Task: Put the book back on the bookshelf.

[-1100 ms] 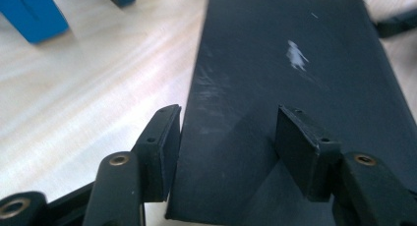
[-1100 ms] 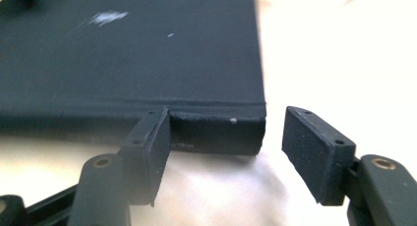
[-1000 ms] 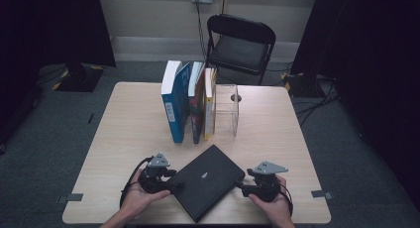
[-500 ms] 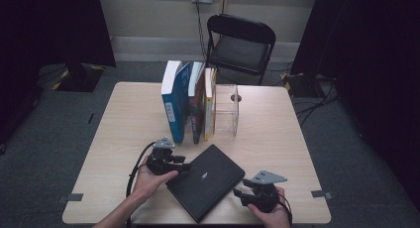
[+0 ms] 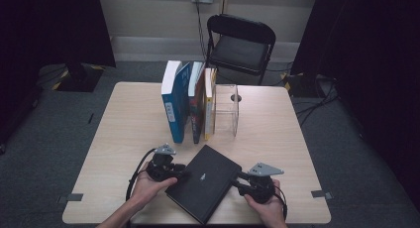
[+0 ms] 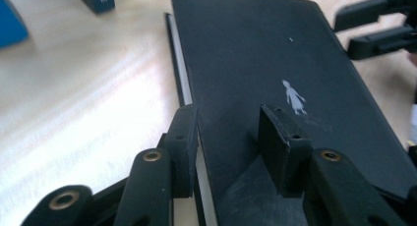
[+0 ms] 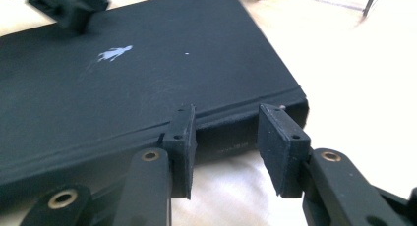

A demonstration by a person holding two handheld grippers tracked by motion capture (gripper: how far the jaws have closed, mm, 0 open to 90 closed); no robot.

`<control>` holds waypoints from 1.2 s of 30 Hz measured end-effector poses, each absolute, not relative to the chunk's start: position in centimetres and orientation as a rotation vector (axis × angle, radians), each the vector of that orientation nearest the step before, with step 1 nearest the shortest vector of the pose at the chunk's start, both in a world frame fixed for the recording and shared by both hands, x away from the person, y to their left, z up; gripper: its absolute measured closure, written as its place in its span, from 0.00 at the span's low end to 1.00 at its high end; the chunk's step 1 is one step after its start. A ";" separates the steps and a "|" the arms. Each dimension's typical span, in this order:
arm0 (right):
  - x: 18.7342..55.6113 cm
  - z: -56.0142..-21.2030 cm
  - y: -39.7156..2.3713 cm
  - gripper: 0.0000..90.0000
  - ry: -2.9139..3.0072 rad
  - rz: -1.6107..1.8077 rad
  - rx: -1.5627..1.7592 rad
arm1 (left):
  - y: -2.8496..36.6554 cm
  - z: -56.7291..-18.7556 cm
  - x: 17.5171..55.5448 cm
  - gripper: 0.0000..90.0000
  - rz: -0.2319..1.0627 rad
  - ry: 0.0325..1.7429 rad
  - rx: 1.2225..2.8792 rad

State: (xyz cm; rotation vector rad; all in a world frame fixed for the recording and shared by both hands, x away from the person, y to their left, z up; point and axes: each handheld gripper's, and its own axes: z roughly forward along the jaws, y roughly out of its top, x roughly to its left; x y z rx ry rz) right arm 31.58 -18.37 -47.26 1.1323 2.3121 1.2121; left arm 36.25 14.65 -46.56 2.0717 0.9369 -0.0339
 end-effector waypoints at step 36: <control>33.6 -48.1 -16.9 0.68 2.249 1.157 1.178 | 14.9 -47.6 36.4 0.58 -0.212 1.143 1.919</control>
